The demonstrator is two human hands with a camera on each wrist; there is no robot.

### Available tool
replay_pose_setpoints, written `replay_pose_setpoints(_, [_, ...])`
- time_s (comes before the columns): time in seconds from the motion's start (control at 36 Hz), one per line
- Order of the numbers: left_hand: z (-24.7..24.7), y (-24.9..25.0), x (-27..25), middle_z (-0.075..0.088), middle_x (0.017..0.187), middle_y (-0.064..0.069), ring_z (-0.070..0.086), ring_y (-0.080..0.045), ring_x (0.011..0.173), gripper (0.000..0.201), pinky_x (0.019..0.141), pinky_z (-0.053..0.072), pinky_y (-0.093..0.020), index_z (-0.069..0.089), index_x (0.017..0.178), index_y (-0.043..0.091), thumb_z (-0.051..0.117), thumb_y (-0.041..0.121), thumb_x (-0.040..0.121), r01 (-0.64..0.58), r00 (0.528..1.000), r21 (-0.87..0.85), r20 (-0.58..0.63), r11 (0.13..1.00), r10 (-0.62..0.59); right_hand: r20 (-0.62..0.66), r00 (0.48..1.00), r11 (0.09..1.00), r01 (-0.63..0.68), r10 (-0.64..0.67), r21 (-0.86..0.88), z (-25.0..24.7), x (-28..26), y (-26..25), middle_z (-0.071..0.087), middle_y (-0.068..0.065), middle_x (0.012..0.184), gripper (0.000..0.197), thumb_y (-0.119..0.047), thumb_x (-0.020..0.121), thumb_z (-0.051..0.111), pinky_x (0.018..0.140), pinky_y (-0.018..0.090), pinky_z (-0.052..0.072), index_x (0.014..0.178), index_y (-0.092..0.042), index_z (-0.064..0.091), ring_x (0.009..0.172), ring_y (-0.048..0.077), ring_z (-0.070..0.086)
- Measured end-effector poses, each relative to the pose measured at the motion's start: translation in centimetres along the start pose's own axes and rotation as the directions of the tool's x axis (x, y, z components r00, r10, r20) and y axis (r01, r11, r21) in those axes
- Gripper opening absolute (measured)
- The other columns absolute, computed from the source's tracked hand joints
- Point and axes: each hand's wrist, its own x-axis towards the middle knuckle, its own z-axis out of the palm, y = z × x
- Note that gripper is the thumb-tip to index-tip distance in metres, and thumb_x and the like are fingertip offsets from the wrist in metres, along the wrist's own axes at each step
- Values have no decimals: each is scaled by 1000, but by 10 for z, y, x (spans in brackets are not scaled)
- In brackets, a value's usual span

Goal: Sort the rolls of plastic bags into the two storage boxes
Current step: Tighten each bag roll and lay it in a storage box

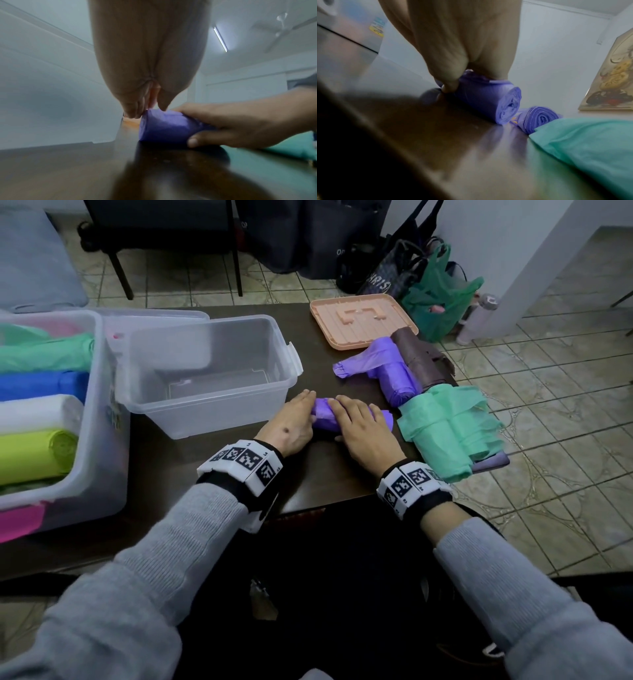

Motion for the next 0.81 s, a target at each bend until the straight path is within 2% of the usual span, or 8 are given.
replay_pose_setpoints(0.14, [6, -5, -23, 52, 135, -14, 46, -28, 128, 44, 110, 32, -35, 45, 136, 4, 44, 14, 92, 25, 993, -293, -100, 956, -57, -134, 990, 995, 47, -36, 83, 5, 0, -2, 51, 19, 133, 60, -9, 78, 67, 99, 53, 40, 134, -1, 47, 118, 37, 51])
replay_pose_setpoints(0.22, [13, -11, -38, 52, 136, -9, 49, -21, 126, 52, 109, 35, -33, 41, 138, 3, 57, 20, 92, 150, 954, -530, -144, 835, -263, -148, 989, 992, 47, -29, 118, 3, 0, -5, 55, 20, 126, 58, -9, 78, 68, 98, 52, 41, 132, 1, 49, 113, 38, 54])
replay_pose_setpoints(0.31, [16, -19, -46, 52, 129, -13, 52, -23, 118, 67, 102, 42, -39, 37, 133, 5, 67, 39, 83, 228, 874, -798, -84, 558, -478, -128, 991, 991, 46, -29, 127, -2, 2, -5, 53, 22, 129, 58, -9, 82, 65, 101, 50, 39, 135, 3, 45, 115, 40, 51])
replay_pose_setpoints(0.36, [8, -19, -52, 52, 116, -4, 55, -20, 105, 53, 87, 47, -34, 42, 121, 11, 66, 41, 84, 188, 824, -921, -40, 340, -565, -123, 992, 990, 32, -15, 138, -4, 3, -5, 50, 22, 133, 57, -11, 86, 62, 102, 47, 38, 137, 3, 41, 119, 39, 48])
replay_pose_setpoints(0.47, [-14, -19, -61, 30, 149, -6, 35, -29, 133, 68, 99, 40, -50, 24, 143, 12, 58, 40, 90, 34, 700, -995, -42, 91, -713, -143, 989, 989, -11, 33, 150, -4, 0, -9, 42, 15, 142, 56, -19, 93, 52, 103, 39, 32, 143, -2, 32, 125, 33, 41])
replay_pose_setpoints(0.61, [-40, -26, -64, 16, 155, -7, 37, -37, 130, 77, 101, 40, -54, 6, 149, 9, 48, 44, 95, -128, 569, -992, -81, 9, -818, -104, 977, 944, -148, 185, 294, -9, -2, -14, 41, 14, 140, 53, -21, 96, 48, 102, 43, 34, 144, -6, 32, 125, 32, 40])
replay_pose_setpoints(0.69, [-50, -34, -61, 16, 154, -6, 37, -35, 132, 72, 95, 43, -58, 9, 148, 8, 48, 40, 96, -180, 568, -983, -71, -40, -820, -85, 942, 826, -239, 325, 511, -23, 2, -12, 48, 19, 131, 45, -18, 96, 49, 98, 35, 33, 138, -4, 39, 120, 33, 45])
replay_pose_setpoints(0.81, [-58, -41, -62, 16, 151, -9, 31, -38, 134, 60, 93, 44, -60, 17, 144, 7, 49, 29, 97, -206, 593, -975, -56, -85, -803, -99, 884, 625, -239, 457, 743, -41, 13, -1, 57, 15, 99, 23, -19, 97, 47, 69, 24, 29, 110, -3, 58, 90, 24, 51])
